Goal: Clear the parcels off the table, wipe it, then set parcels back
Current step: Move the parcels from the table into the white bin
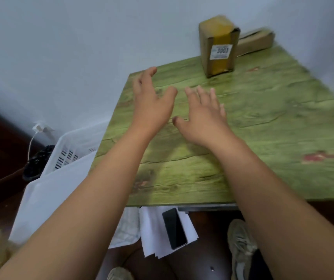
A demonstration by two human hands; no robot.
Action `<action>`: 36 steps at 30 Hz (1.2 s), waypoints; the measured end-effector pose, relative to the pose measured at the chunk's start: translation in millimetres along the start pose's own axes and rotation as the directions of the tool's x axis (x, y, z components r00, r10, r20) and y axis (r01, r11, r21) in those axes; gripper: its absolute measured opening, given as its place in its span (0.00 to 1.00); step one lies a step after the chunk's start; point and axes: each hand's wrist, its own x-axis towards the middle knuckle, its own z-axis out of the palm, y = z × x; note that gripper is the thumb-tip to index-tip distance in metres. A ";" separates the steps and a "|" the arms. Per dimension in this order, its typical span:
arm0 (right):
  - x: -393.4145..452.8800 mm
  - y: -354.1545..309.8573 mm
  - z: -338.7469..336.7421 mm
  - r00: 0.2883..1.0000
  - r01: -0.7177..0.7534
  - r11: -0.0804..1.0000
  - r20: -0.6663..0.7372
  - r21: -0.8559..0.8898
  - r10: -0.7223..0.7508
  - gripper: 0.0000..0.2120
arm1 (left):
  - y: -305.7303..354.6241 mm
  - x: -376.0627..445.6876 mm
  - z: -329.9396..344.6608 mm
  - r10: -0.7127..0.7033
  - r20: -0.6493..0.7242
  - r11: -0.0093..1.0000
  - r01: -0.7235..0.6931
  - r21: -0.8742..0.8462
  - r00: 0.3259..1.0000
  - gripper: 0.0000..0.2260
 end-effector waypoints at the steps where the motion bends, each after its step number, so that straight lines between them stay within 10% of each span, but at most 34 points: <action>1: 0.1 6.9 -4.6 1.000 -0.022 1.000 -0.005 0.003 0.022 0.37 | 4.4 2.5 8.2 0.003 0.012 1.000 -0.003 0.006 1.000 0.25; 28: 8.8 76.4 -58.4 0.956 -0.278 0.957 -0.066 0.085 0.284 0.36 | 60.6 158.9 166.9 0.187 0.227 0.892 -0.261 0.369 0.956 0.30; 36: 14.6 71.4 -56.0 0.960 -0.275 0.956 -0.026 0.099 0.279 0.36 | 67.1 187.1 182.3 0.013 0.226 0.918 -0.101 0.383 0.974 0.31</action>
